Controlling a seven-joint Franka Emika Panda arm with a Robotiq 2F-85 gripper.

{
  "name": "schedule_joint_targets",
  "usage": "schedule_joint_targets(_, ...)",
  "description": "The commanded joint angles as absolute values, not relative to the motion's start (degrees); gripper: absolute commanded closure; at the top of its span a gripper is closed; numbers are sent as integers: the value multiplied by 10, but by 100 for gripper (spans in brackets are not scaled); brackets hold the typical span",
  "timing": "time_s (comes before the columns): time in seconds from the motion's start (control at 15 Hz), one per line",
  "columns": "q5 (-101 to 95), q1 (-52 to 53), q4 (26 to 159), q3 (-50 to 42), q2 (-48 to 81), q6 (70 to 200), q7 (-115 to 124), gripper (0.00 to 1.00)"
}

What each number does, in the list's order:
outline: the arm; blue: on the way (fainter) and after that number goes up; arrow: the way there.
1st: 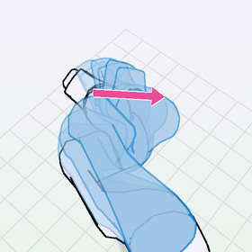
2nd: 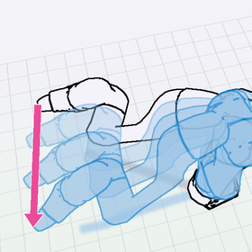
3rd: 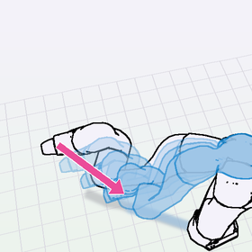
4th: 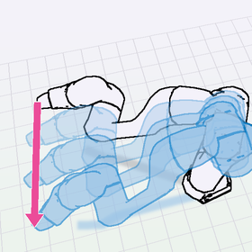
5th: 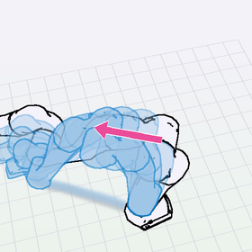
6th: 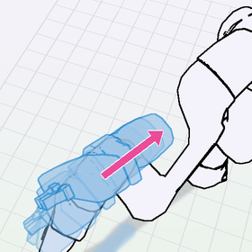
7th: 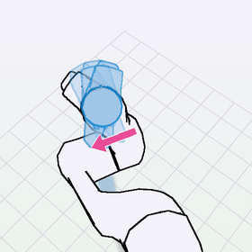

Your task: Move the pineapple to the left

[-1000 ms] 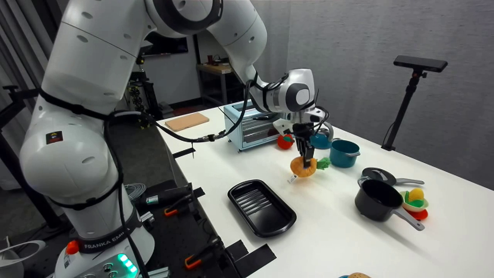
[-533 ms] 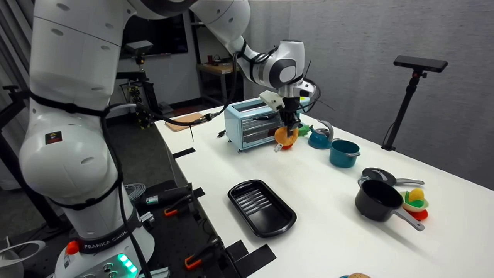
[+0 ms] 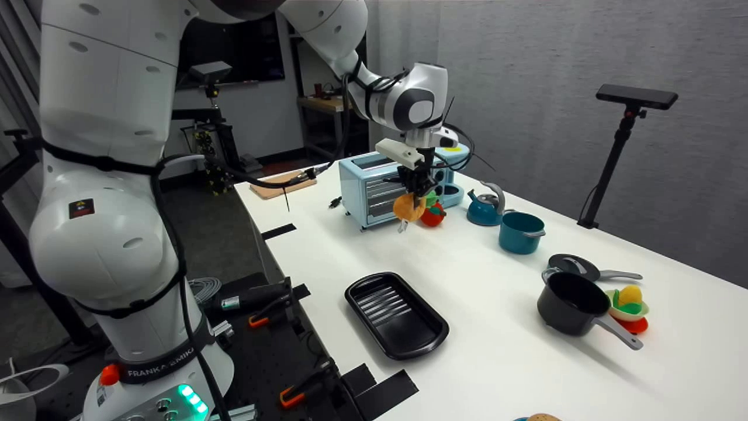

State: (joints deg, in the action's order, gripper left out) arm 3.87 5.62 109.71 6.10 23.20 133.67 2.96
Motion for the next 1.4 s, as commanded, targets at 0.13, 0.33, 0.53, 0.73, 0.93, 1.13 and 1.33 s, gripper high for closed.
schedule_joint_targets(0.13, -20, 43, 1127, 59, 221, 1312, -112, 96)
schedule_joint_targets(0.33, -48, 32, 1134, 60, 220, 1318, -197, 96)
schedule_joint_targets(0.53, -72, 30, 1138, 66, 224, 1327, -266, 96)
schedule_joint_targets(0.73, -95, 31, 1140, 73, 226, 1324, -322, 62)
schedule_joint_targets(0.93, -108, 34, 1140, 74, 227, 1330, -334, 43)
schedule_joint_targets(1.13, -113, 38, 1147, 69, 221, 1355, -306, 20)
schedule_joint_targets(1.33, -107, 35, 1152, 70, 215, 1378, -301, 1)
